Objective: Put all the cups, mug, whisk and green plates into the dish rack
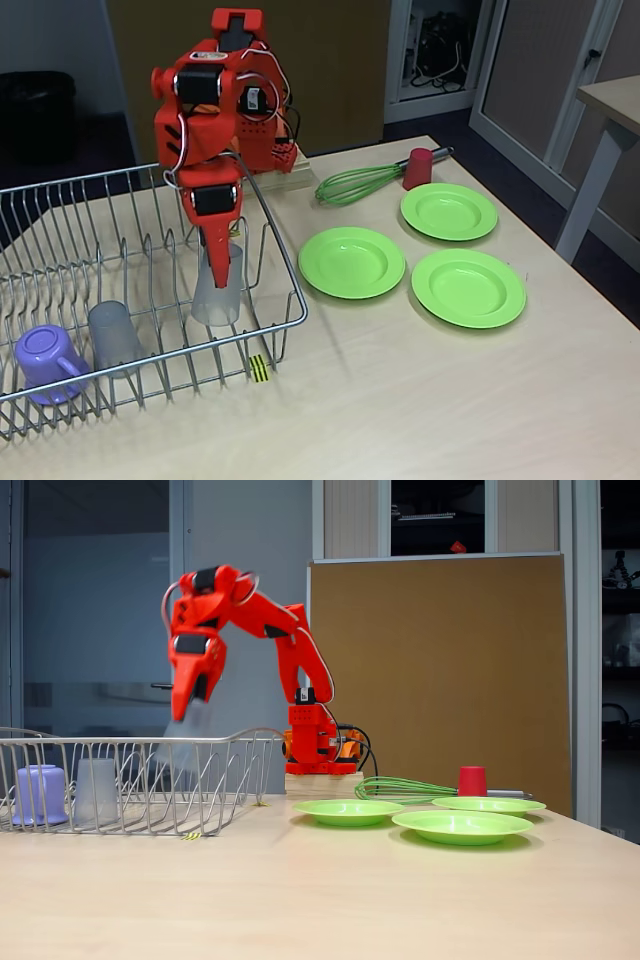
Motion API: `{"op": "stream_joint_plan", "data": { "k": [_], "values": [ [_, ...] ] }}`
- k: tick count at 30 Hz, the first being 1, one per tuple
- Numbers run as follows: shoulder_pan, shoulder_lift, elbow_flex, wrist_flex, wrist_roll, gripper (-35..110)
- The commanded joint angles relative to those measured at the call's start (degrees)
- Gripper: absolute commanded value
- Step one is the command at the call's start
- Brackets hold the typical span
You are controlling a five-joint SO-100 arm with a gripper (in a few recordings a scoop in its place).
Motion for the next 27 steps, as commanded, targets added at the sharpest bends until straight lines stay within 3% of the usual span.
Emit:
{"op": "stream_joint_plan", "data": {
  "k": [1,10,27],
  "values": [
    [1.85,-4.39,-6.33,-0.09,-1.49,19],
    [5.63,-17.84,-20.48,2.64,-3.69,18],
    [12.13,-24.61,-26.72,4.57,-7.03,21]
  ]
}}
